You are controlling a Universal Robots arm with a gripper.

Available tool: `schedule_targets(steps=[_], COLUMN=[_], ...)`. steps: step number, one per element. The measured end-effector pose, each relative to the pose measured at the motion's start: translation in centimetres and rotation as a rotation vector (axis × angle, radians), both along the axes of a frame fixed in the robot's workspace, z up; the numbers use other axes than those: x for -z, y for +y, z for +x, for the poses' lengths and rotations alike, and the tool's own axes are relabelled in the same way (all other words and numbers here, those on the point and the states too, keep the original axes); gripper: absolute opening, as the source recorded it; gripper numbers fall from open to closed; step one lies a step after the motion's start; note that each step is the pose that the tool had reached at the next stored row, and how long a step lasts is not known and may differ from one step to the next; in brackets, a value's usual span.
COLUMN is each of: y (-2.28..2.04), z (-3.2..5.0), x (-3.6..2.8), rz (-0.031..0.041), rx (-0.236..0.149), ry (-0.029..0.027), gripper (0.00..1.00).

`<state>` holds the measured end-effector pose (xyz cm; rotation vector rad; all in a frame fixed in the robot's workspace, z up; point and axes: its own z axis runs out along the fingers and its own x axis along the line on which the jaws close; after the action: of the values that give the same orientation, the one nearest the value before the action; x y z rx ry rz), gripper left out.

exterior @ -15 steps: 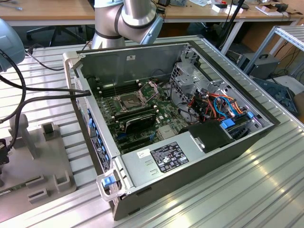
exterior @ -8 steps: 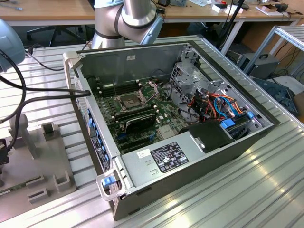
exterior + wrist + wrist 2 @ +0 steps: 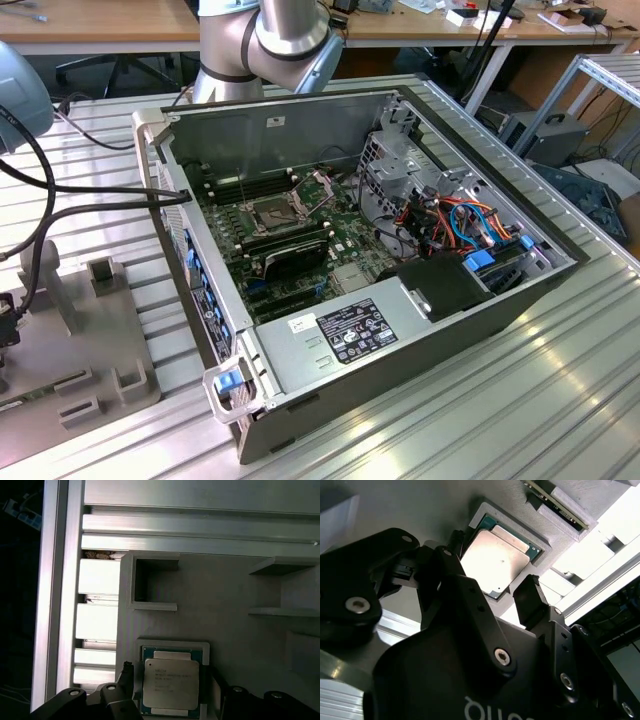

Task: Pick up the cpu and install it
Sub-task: 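Pick up the cpu and move it towards the insertion slot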

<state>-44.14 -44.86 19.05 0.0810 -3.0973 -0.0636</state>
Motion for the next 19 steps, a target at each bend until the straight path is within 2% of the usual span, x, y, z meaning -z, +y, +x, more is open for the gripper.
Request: schedule_targets(steps=[4,6,14,19], y=[0.00,0.00,0.00,0.00], z=[0.00,0.00,0.00,0.00], x=[0.00,0.00,0.01,-0.30], rz=[-0.0001,-0.0001,0.0001,0.0001], rx=[0.000,0.000,0.000,0.000], ry=[0.0002,0.0001,-0.0002,-0.0001], gripper=[0.67,0.55,0.55,0.55])
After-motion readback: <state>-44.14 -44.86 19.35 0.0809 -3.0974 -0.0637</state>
